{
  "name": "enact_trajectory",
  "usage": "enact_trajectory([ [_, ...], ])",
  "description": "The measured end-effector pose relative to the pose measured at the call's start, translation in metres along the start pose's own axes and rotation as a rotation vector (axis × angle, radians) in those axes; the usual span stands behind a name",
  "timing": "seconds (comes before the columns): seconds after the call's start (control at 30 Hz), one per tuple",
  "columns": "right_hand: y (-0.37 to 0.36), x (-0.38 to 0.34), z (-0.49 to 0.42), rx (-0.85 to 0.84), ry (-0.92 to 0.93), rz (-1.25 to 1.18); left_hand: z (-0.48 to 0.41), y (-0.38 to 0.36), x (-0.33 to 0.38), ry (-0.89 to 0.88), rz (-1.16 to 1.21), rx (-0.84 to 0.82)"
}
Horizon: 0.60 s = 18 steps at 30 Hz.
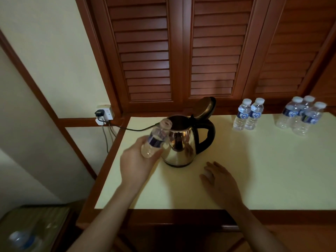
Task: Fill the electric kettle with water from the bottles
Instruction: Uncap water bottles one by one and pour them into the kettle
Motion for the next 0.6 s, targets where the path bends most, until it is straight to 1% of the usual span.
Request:
enact_trajectory([
  [0.13, 0.001, 0.000, 0.000, 0.004, -0.008, 0.009, 0.038, -0.027, -0.017, 0.146, 0.218, -0.126],
  [0.23, 0.000, 0.000, -0.001, 0.017, 0.025, 0.013, 0.053, -0.039, -0.023, 0.205, 0.347, -0.157],
  [0.43, 0.011, -0.007, 0.001, 0.109, 0.090, 0.051, 0.067, -0.055, -0.025, 0.251, 0.431, -0.234],
  [0.53, 0.021, -0.029, 0.002, 0.131, 0.180, 0.112, 0.068, -0.059, -0.032, 0.266, 0.423, -0.262],
  [0.57, 0.027, -0.039, 0.000, 0.135, 0.176, 0.072, 0.068, -0.060, -0.035, 0.281, 0.422, -0.264],
  [0.6, 0.035, -0.050, -0.004, 0.127, 0.129, -0.025, 0.068, -0.061, -0.039, 0.302, 0.432, -0.263],
])
Point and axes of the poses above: each hand's wrist, its own z-axis away from the middle knuckle, its own y-axis out of the back of the hand, x = y × z, the point moved 4 cm from there along -z, towards the middle knuckle, and after that the axes turned 4 degrees about -x, right-handed, at the moved point
